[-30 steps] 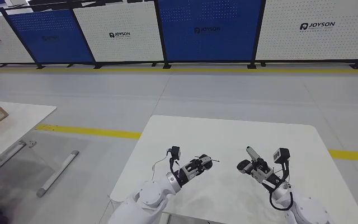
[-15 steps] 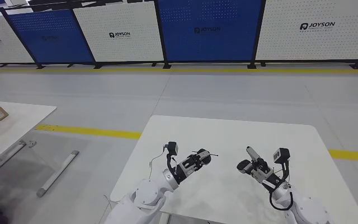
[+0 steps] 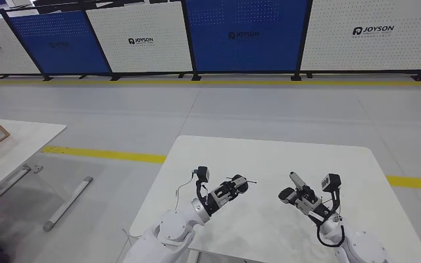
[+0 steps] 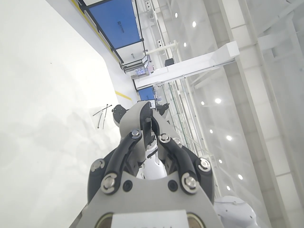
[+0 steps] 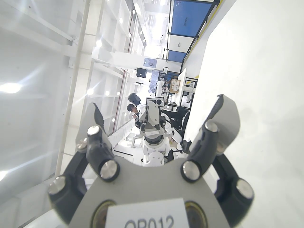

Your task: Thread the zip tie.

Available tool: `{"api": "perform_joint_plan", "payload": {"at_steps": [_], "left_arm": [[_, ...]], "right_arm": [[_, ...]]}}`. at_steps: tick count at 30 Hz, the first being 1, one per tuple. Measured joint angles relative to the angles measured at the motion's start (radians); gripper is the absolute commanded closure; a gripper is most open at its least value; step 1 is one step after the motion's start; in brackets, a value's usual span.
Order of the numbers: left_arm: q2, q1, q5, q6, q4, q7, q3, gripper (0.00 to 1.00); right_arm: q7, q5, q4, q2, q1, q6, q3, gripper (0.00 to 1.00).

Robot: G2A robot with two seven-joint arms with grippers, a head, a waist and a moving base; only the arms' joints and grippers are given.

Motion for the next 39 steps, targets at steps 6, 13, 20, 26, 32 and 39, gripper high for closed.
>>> {"api": "perform_joint_plan", "payload": {"at_steps": [6, 13, 20, 26, 32, 39], "left_arm": [[0.0, 0.002, -0.007, -0.016, -0.036, 0.026, -0.015, 1.0], [0.007, 0.051, -0.042, -0.078, -0.134, 0.024, -0.066, 1.0], [0.007, 0.053, -0.045, -0.08, -0.136, 0.03, -0.068, 1.0], [0.006, 0.057, -0.115, -0.096, -0.174, 0.01, -0.075, 1.0], [0.008, 0.11, -0.191, -0.103, -0.321, -0.053, -0.155, 1.0], [0.001, 0.135, -0.077, -0.102, -0.312, -0.051, -0.151, 1.0]], "right_arm": [[0.0, 0.0, 0.0, 0.0, 0.0, 0.0, 0.0, 0.0], [0.0, 0.0, 0.0, 0.0, 0.0, 0.0, 0.0, 0.0], [0.0, 0.0, 0.0, 0.0, 0.0, 0.0, 0.0, 0.0], [0.0, 0.0, 0.0, 0.0, 0.0, 0.0, 0.0, 0.0], [0.0, 0.0, 0.0, 0.0, 0.0, 0.0, 0.0, 0.0], [0.0, 0.0, 0.0, 0.0, 0.0, 0.0, 0.0, 0.0]]}}
